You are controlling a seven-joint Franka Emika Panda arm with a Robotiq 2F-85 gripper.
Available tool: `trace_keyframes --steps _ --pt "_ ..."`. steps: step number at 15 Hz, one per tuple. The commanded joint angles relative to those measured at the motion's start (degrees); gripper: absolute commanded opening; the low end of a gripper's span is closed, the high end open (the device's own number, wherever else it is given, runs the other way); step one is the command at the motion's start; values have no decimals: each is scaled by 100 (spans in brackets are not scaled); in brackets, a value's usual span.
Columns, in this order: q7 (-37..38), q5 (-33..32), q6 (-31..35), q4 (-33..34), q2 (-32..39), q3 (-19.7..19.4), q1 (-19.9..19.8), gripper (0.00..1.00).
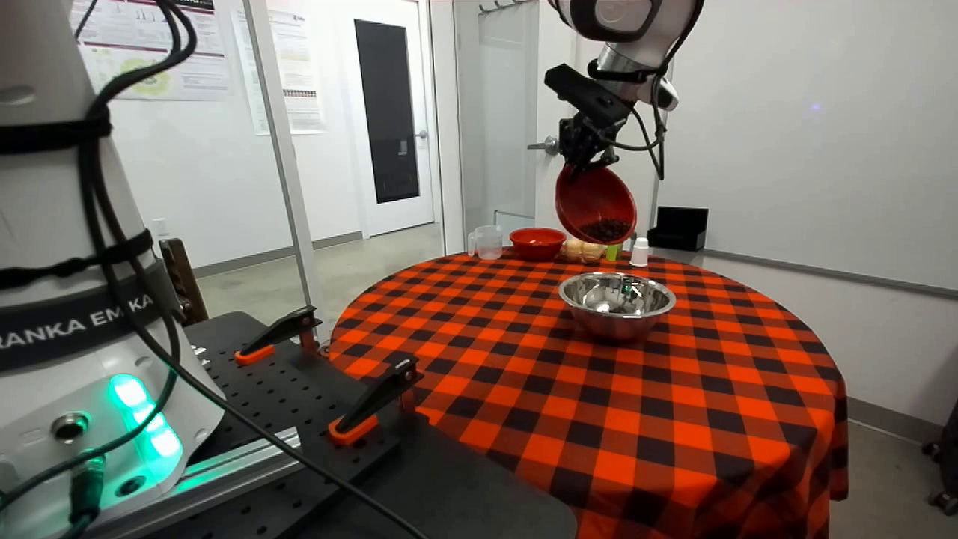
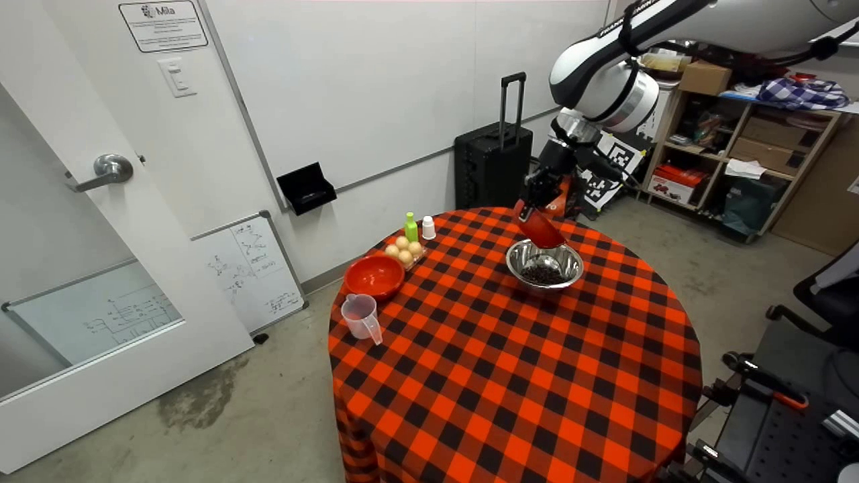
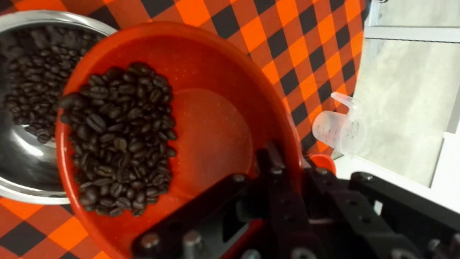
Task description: Pour some contents from the red bowl into the silver bowl
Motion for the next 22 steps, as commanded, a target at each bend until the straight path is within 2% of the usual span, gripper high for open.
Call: trace_keyframes --steps 1,2,6,8,9,16,22 --pt "659 -973 62 -62 -182 -113 113 1" --pt "794 -1216 223 -160 -110 -55 177 1" --pt "1258 -2107 127 -78 -61 52 366 1" --pt "960 -1854 -74 21 -30 336 253 1" --pt "1049 -1956 -46 38 -8 359 320 1" --pt "1693 -3589 -12 69 161 283 1088 1" --pt "2421 -5195 -89 167 517 254 1987 1"
